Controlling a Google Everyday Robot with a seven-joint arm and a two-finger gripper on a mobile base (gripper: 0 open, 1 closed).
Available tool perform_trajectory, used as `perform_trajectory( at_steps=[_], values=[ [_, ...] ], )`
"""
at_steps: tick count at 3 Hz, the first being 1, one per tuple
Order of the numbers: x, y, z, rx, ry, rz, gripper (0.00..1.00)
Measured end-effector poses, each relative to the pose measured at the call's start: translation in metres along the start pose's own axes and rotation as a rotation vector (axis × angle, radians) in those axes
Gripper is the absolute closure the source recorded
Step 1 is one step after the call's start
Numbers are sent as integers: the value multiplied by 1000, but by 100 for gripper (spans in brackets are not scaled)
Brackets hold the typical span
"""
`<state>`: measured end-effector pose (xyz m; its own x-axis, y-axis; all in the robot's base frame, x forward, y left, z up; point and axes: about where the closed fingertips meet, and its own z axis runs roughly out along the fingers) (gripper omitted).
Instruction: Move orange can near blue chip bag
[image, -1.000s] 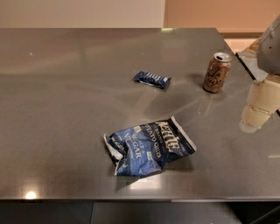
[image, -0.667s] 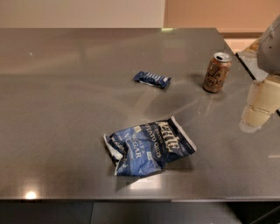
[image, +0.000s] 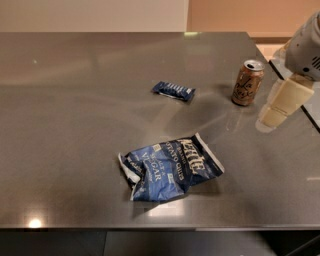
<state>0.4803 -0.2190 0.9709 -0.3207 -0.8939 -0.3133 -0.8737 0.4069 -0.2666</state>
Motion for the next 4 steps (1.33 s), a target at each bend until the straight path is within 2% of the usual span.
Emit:
perform_trajectory(
  at_steps=[1, 2, 4],
  values=[
    [1, -44, 22, 30, -84, 120, 0],
    [7, -77, 38, 53, -126, 203, 0],
    [22, -130, 76, 72, -185, 342, 0]
  ],
)
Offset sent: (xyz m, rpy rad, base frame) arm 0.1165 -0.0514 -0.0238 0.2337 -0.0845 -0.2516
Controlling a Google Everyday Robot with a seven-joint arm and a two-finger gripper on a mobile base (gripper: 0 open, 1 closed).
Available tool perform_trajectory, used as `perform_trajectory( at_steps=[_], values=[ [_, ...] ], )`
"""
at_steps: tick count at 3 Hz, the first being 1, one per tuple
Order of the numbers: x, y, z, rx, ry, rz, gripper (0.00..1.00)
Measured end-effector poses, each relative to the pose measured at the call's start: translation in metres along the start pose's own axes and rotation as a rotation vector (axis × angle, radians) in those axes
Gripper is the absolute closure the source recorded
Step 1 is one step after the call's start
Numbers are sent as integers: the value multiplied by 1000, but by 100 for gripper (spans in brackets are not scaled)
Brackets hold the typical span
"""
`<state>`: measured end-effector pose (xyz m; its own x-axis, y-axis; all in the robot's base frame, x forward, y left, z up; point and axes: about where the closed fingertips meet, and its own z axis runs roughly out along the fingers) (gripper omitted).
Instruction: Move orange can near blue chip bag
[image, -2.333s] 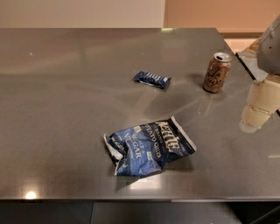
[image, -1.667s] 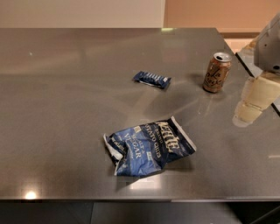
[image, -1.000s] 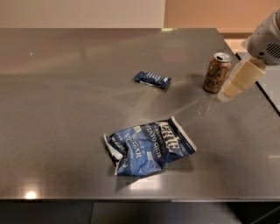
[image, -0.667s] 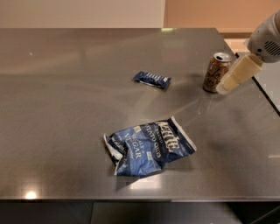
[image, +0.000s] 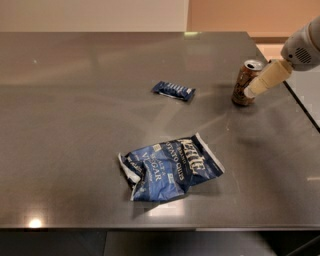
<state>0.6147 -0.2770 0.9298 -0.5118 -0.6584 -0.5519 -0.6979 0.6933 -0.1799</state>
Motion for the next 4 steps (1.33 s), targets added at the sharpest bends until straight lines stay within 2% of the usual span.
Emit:
perform_trajectory(
  at_steps=[2, 3, 4],
  values=[
    [-3, -29, 40, -9, -46, 69, 0],
    [-5, -44, 54, -10, -63, 96, 10],
    [-11, -43, 55, -25, -72, 99, 28]
  ],
)
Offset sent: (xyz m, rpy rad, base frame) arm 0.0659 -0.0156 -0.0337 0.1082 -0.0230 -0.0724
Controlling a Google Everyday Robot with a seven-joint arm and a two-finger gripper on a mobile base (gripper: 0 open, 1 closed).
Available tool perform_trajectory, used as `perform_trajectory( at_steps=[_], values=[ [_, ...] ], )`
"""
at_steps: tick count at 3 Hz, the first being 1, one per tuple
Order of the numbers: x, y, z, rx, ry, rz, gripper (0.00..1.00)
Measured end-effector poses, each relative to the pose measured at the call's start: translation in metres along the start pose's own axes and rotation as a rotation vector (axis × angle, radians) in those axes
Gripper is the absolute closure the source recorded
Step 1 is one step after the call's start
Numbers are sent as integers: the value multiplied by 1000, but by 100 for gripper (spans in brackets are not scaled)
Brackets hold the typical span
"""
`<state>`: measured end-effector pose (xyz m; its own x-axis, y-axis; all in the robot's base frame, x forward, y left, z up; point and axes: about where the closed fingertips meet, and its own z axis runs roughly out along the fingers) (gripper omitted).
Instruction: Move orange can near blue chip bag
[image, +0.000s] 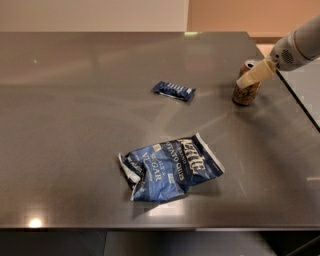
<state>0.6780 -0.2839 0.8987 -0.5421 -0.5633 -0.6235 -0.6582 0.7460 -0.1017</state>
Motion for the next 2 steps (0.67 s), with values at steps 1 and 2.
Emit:
perform_trajectory(
  at_steps=[1, 2],
  values=[
    [-5, 5, -7, -13, -3, -15, 49],
    [-12, 19, -20, -46, -11, -46, 74]
  ],
)
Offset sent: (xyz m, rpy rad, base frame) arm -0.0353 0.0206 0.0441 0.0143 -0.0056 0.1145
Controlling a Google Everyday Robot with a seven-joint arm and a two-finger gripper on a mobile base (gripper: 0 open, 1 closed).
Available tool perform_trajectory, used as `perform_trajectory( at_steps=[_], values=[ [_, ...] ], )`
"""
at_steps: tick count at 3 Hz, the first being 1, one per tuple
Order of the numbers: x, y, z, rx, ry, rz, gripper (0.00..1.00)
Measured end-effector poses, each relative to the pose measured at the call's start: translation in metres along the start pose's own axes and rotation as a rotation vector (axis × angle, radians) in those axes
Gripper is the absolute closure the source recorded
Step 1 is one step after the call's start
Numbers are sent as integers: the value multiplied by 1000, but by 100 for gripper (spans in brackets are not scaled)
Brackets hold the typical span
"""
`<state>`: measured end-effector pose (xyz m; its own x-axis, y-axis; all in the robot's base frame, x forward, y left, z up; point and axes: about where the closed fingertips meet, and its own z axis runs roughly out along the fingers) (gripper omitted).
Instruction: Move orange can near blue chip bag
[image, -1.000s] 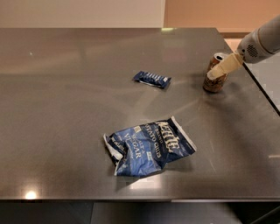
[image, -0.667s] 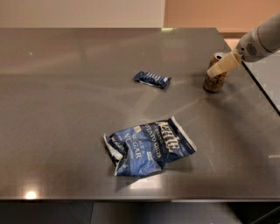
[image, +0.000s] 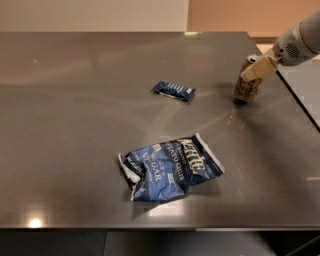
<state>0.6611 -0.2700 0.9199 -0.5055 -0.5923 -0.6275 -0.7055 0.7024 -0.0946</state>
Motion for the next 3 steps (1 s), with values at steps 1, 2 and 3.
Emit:
perform_trajectory(
  at_steps=[1, 2, 3],
  values=[
    [-9, 33, -10, -72, -5, -66, 96],
    [-17, 81, -18, -155, -3, -165, 100],
    [-16, 130, -24, -225, -4, -262, 100]
  ],
)
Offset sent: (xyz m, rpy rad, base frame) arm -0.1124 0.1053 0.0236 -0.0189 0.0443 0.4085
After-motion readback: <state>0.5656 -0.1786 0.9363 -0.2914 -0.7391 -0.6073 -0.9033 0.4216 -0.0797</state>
